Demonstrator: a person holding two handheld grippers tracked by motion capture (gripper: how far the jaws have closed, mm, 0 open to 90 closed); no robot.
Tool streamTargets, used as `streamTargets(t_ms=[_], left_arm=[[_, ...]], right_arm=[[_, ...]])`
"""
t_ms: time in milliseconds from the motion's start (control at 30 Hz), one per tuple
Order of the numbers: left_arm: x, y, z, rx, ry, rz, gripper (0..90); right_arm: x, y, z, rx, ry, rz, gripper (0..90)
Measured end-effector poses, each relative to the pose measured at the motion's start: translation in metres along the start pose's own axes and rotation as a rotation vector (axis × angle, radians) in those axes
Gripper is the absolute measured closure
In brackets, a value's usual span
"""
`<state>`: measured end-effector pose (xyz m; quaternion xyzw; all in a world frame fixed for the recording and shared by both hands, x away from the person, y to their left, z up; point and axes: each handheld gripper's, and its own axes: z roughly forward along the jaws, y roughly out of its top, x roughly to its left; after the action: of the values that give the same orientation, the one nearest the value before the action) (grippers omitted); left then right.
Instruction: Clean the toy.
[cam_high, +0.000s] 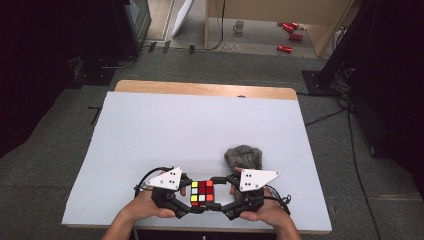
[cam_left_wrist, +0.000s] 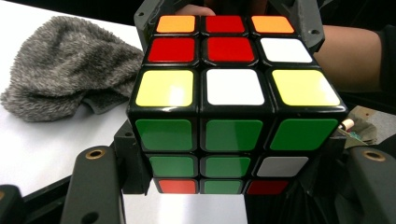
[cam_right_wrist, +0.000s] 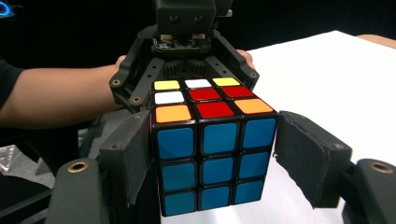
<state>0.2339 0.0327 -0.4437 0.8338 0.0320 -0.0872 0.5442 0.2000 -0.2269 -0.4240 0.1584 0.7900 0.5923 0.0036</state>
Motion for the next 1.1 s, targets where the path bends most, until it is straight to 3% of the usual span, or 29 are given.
streamTargets(t_ms=[100,333,667,933,1100], left_arm=[[-0.001,0.000,0.003,0.014,-0.001,0.007,34.5],[-0.001,0.000,0.001,0.000,-0.016,0.005,34.4],[-0.001,0.000,0.000,-0.011,-0.016,-0.005,33.5],[0.000,-0.001,-0.004,-0.021,0.051,-0.003,27.2],[-0.002,-0.003,-0.006,-0.021,0.127,0.038,18.0]], right_arm=[[0.003,-0.001,0.004,0.019,-0.001,-0.023,30.8],[0.004,0.000,0.002,0.004,0.012,-0.024,33.6],[0.002,-0.001,0.001,-0.019,0.023,0.003,34.2],[-0.004,-0.002,-0.007,-0.068,0.009,0.053,34.3],[-0.011,-0.004,-0.013,-0.088,-0.013,0.096,34.3]])
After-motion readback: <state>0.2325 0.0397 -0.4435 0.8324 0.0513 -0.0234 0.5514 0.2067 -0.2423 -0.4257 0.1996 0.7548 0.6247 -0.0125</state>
